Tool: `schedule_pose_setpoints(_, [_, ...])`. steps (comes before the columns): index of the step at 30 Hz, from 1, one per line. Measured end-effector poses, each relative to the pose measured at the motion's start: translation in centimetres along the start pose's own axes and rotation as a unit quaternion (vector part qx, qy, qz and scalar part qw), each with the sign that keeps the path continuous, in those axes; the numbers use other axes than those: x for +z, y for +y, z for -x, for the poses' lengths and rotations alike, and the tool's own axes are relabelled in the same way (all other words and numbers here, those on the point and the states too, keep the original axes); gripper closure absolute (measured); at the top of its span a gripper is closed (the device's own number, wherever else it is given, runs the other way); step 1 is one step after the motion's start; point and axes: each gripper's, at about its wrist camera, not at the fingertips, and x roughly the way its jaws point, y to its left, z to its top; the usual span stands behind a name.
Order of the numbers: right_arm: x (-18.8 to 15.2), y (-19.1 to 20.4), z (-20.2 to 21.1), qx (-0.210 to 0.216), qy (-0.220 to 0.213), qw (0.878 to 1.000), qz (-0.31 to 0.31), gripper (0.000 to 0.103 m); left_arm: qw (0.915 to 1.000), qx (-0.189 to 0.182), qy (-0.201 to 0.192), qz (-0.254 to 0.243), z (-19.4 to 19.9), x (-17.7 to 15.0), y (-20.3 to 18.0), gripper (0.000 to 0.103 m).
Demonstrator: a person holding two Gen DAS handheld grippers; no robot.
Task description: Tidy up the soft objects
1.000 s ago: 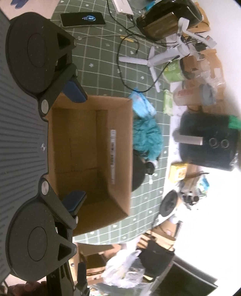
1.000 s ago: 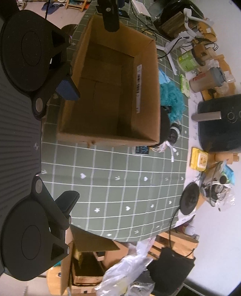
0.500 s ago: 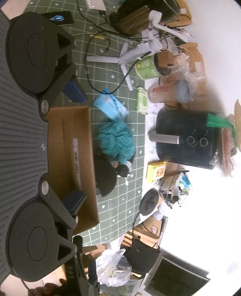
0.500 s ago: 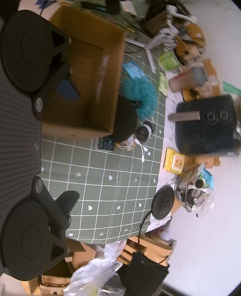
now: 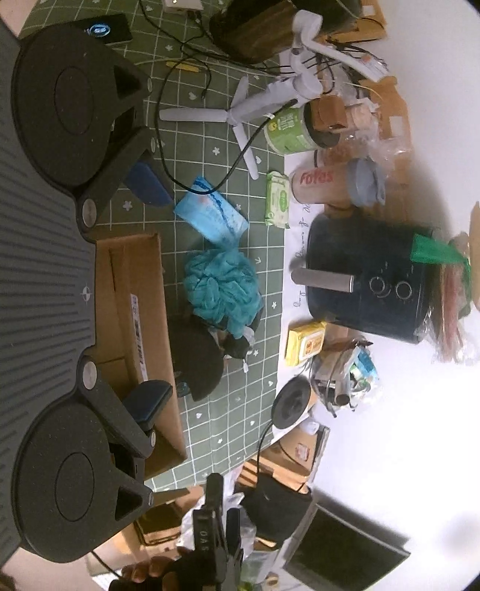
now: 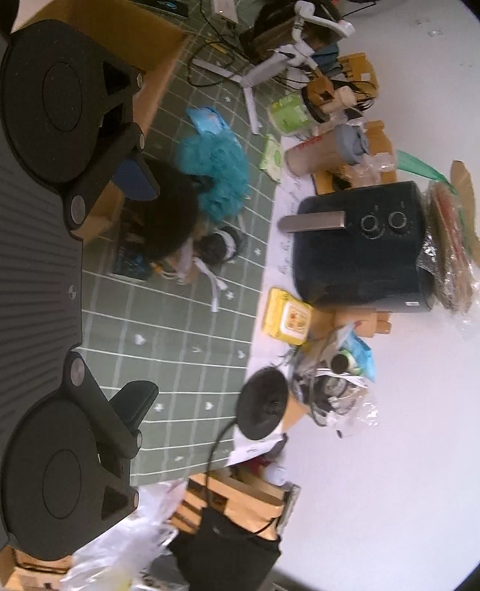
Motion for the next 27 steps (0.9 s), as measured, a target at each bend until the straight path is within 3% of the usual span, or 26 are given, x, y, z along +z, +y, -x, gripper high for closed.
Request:
schedule_pose_setpoints(5, [1.2,-0.9,-2.6,0.052,0.007,0.999,0.008,0.000,0.9998,-0.013,0.013,0.000,-0.8,0.0,1.0,0.000])
schedule_pose_setpoints(12, [2.4,-0.1,-7.5,0.105,0.048,0.991,0.061,0.000,0.9996,-0.021,0.020,-0.001,-1.5,0.1,1.9,0.000])
schedule_pose_setpoints(19, [4.1,1.7,-12.8,0.167,0.096,0.974,0.121,0.001,0.9996,-0.024,0.017,-0.003,-1.6,0.1,2.6,0.000])
schedule_pose_setpoints(27, [4.6,3.9,-17.7,0.217,0.149,0.952,0.154,0.011,0.9992,-0.027,0.021,0.020,-1.8,0.0,4.2,0.000])
